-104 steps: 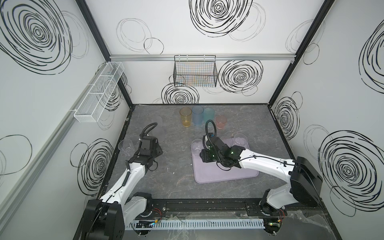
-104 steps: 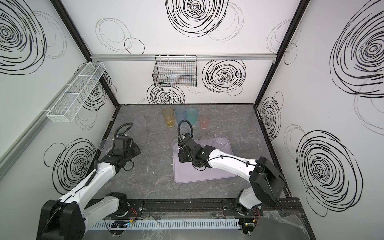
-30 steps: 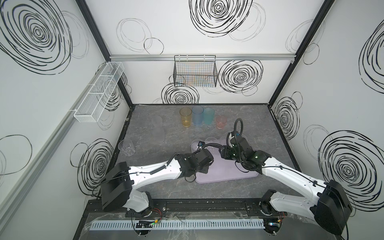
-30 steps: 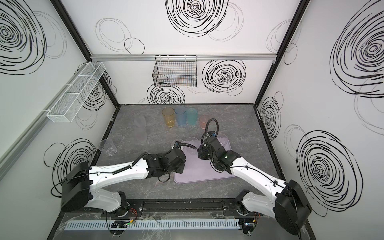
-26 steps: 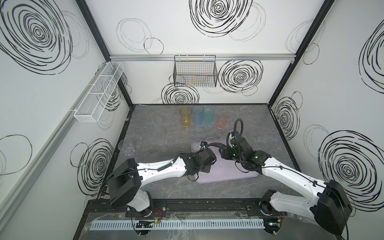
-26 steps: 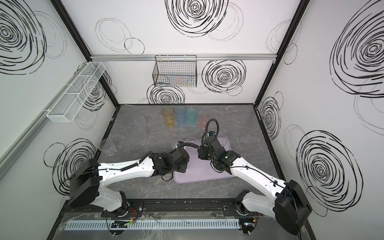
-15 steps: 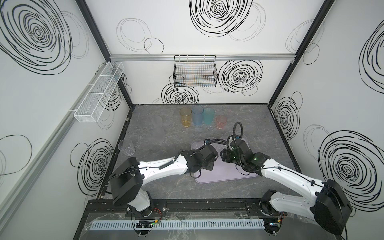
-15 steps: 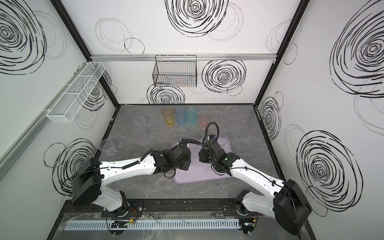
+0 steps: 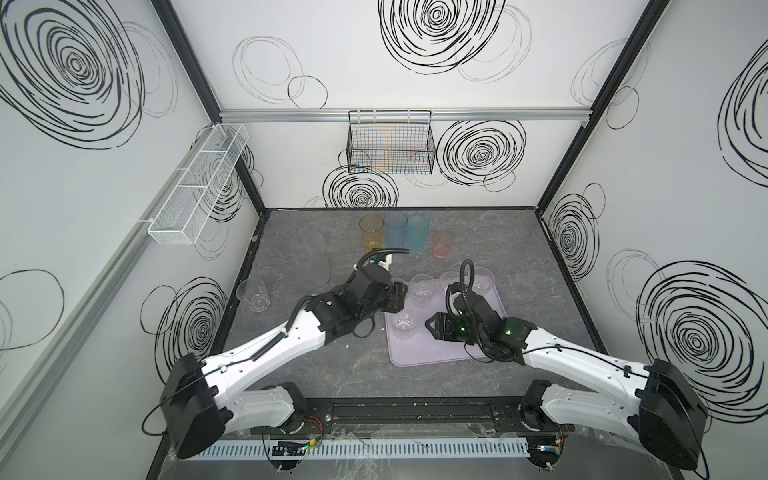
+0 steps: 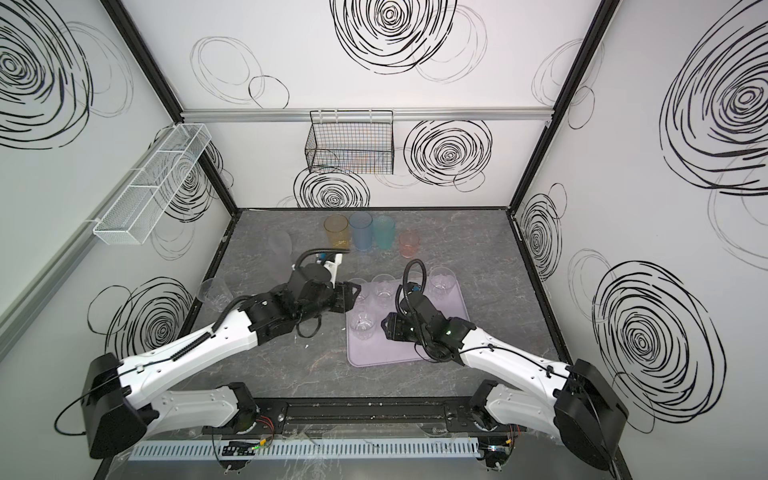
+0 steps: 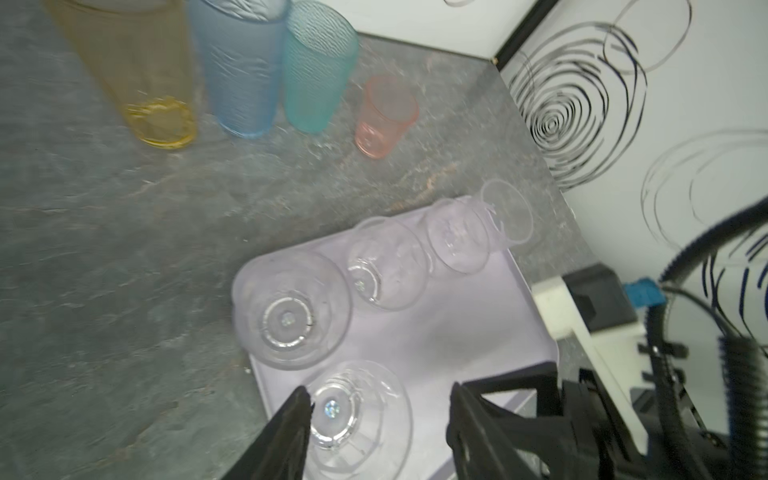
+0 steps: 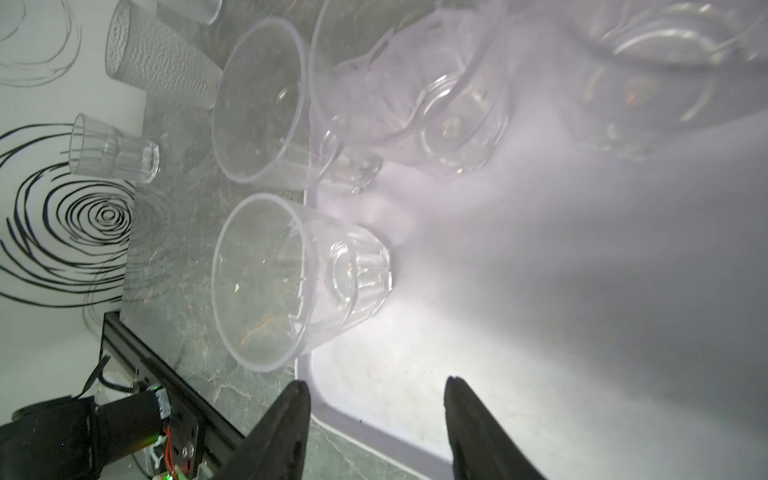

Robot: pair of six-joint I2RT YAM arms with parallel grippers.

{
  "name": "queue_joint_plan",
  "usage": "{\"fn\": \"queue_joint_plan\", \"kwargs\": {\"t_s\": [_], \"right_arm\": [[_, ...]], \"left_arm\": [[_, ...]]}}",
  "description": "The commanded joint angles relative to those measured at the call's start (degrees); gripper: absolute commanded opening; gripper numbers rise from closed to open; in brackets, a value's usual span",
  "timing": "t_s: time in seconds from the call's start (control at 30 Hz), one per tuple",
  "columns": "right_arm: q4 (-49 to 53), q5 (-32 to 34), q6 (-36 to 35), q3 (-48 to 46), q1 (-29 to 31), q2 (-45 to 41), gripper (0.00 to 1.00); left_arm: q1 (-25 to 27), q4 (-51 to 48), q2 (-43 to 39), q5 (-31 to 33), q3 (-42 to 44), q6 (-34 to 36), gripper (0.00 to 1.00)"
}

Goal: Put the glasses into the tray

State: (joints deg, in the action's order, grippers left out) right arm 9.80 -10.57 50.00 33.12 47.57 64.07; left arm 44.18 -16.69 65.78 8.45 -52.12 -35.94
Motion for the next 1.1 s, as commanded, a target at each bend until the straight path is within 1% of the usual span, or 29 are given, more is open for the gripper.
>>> {"fn": "queue_joint_plan", "kwargs": {"t_s": [0.0, 0.13, 0.23, 0.37, 0.47, 0.5, 0.6, 0.63, 0.7, 0.8, 0.87, 0.93, 1.07], "right_arm": [[-4.3, -0.9, 2.7, 0.5, 0.8, 2.8, 0.54], [-4.6, -1.2, 1.3, 4.2, 2.1, 8.8, 0.51], [-3.8, -1.4, 0.8, 6.2, 2.2, 12.3, 0.5], [-5.9, -1.0, 0.7, 5.9, 2.5, 13.5, 0.5], [-4.5, -1.1, 0.5, 6.6, 2.3, 14.7, 0.5], [-4.2, -0.9, 0.5, 6.6, 2.3, 14.5, 0.5], [-2.8, -0.1, 0.3, 6.2, 2.1, 12.4, 0.5], [-1.7, 0.8, 0.0, 6.3, 1.8, 11.4, 0.51], [0.9, 2.5, -1.4, 7.1, 1.0, 9.6, 0.51], [4.1, 5.7, -5.1, 8.6, -0.4, 7.8, 0.52], [4.8, 7.5, -8.6, 9.8, -1.4, 7.3, 0.53], [5.8, 9.6, -11.2, 11.8, -2.1, 7.3, 0.54], [6.6, 12.7, -14.8, 16.8, -2.6, 8.4, 0.55]], "left_arm": [[-4.4, 0.5, -4.5, 1.8, 4.2, 1.4, 0.62], [-10.5, -1.3, -8.4, 0.6, 6.8, 2.3, 0.64], [-13.2, -1.9, -10.2, 0.0, 8.0, 3.0, 0.64], [-16.5, -1.1, -12.3, -0.4, 9.8, 3.0, 0.65], [-18.8, -0.1, -13.6, -0.7, 11.1, 3.4, 0.65], [-19.5, -0.3, -13.7, -0.3, 11.2, 4.1, 0.66], [-22.7, -1.9, -13.1, 2.1, 10.2, 6.8, 0.75], [-24.2, -2.5, -12.9, 2.8, 9.5, 7.5, 0.79], [-27.6, -2.5, -12.6, 2.7, 8.5, 8.8, 0.8], [-34.1, -1.6, -12.1, 0.9, 7.8, 10.9, 0.8], [-38.2, -2.9, -10.9, 0.1, 6.5, 13.6, 0.79], [-41.9, -4.5, -9.6, 0.6, 4.9, 15.6, 0.79], [-49.0, -5.9, -6.5, 2.4, 3.5, 17.1, 0.76]]}}
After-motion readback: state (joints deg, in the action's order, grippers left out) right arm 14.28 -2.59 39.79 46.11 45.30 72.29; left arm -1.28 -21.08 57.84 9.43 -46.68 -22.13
